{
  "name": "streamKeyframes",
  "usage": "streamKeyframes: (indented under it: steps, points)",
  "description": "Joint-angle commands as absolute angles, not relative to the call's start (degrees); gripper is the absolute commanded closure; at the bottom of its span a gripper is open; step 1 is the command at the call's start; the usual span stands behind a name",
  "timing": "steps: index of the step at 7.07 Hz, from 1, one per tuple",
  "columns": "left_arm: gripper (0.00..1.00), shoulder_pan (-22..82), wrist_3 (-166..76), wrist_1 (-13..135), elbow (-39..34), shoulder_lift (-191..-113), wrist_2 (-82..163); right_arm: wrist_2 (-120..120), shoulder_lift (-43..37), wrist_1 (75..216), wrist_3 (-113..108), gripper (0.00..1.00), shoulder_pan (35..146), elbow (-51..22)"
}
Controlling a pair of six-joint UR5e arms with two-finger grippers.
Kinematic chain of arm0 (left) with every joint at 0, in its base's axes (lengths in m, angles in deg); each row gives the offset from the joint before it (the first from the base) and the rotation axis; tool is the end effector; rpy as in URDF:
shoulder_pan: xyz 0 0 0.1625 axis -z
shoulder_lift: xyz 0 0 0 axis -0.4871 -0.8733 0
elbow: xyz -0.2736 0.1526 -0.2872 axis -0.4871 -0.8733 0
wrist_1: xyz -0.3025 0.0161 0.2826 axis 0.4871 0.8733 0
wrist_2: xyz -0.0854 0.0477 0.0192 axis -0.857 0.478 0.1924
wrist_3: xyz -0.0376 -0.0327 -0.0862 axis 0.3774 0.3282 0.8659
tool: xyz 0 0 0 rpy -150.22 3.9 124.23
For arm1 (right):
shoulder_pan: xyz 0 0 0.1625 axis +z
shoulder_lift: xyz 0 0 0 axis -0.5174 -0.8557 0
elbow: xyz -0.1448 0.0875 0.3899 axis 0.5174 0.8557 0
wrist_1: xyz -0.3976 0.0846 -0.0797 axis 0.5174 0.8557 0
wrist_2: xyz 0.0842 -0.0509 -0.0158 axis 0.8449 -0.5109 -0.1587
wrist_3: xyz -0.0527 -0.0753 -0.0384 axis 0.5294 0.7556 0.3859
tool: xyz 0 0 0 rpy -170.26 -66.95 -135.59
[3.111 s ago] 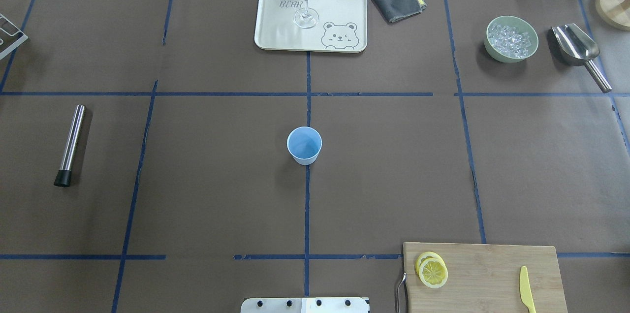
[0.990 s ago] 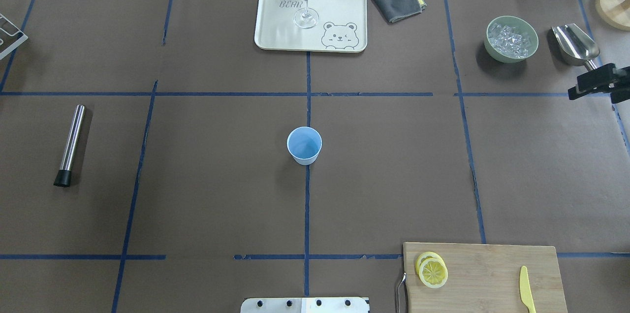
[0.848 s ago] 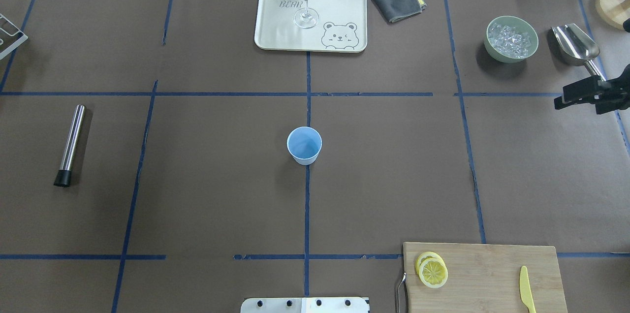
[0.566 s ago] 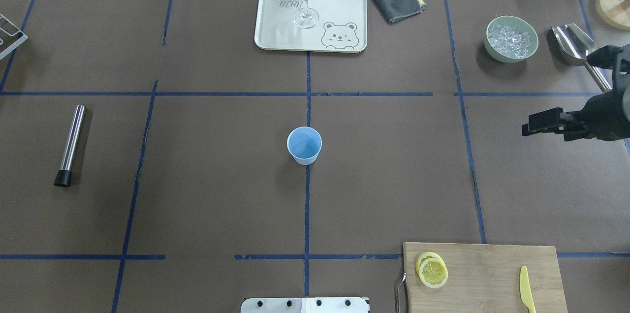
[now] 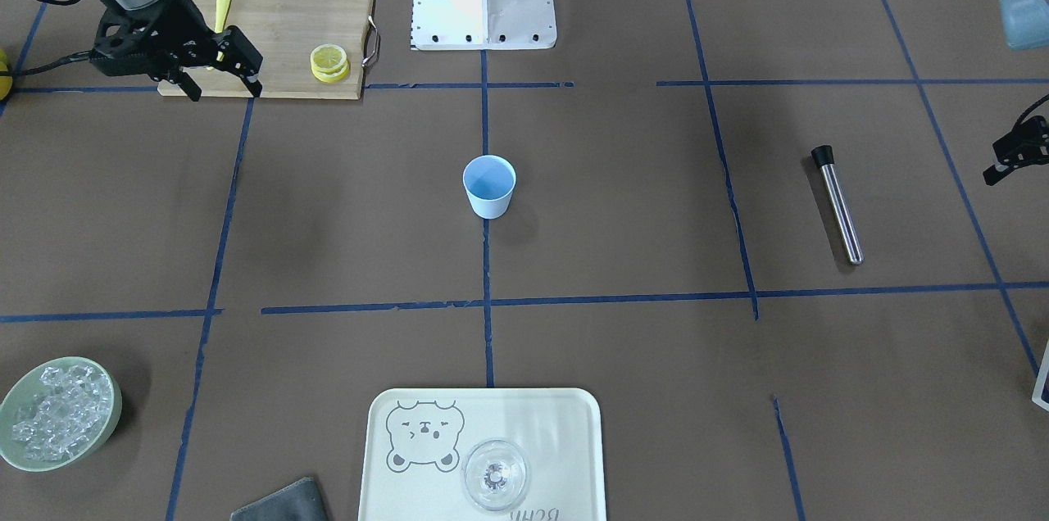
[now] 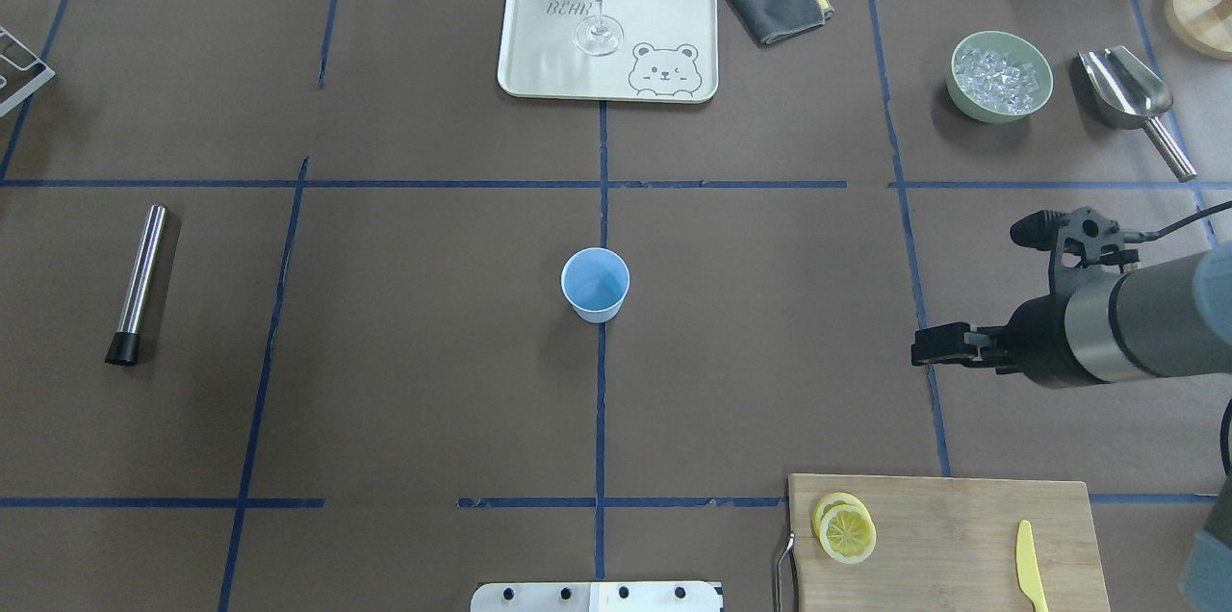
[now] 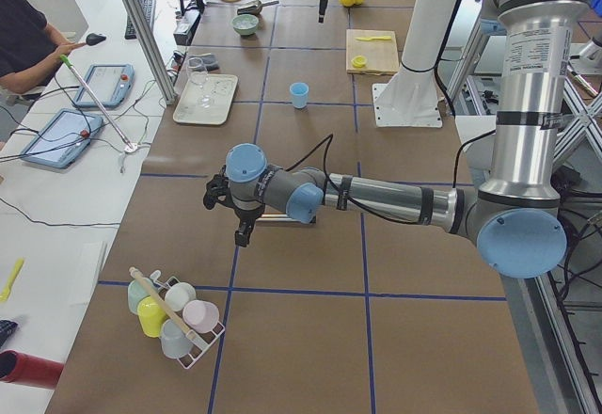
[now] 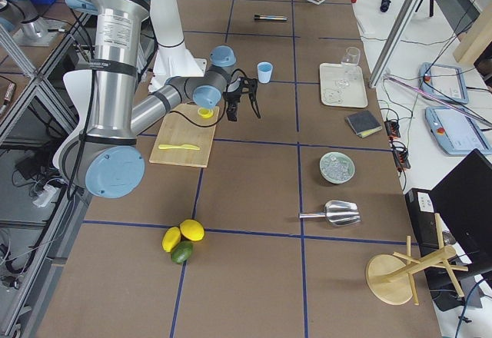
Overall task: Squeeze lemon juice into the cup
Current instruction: 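Move the right gripper down toward the lemon slices on the cutting board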
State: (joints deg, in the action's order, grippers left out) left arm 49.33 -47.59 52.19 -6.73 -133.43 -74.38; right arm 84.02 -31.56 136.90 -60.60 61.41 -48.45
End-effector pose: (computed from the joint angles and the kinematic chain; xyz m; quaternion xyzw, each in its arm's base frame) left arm 0.0429 -0.5174 0.5682 0.1045 0.4150 0.0763 0.9006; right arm -0.3113 -0.3022 0.3783 0.0414 -0.4433 0.0526 0.8939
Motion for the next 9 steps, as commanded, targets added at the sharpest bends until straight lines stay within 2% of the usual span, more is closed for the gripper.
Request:
streamKeyframes:
  steps: [1, 4, 6, 9]
  points:
    - [0.0, 49.2, -47.5, 52.3, -6.8, -133.4, -74.4, 70.5, -30.8, 141.1, -63.8, 0.0, 49.0, -49.1]
    - [0.0, 49.3, -47.5, 52.4, -6.7, -133.3, -74.4, 68.1, -22.1, 150.6, -68.6, 0.0, 42.2, -48.8]
    - [0.0, 49.3, -47.6, 52.4, -6.7, -133.2, -74.4, 62.7, -21.8, 151.0, -71.4, 0.0, 36.9, -47.9]
    - [0.0, 49.2, -47.6, 52.4, -6.7, -133.3, -74.5, 62.7, -21.9, 150.7, -72.7, 0.0, 35.5, -45.8]
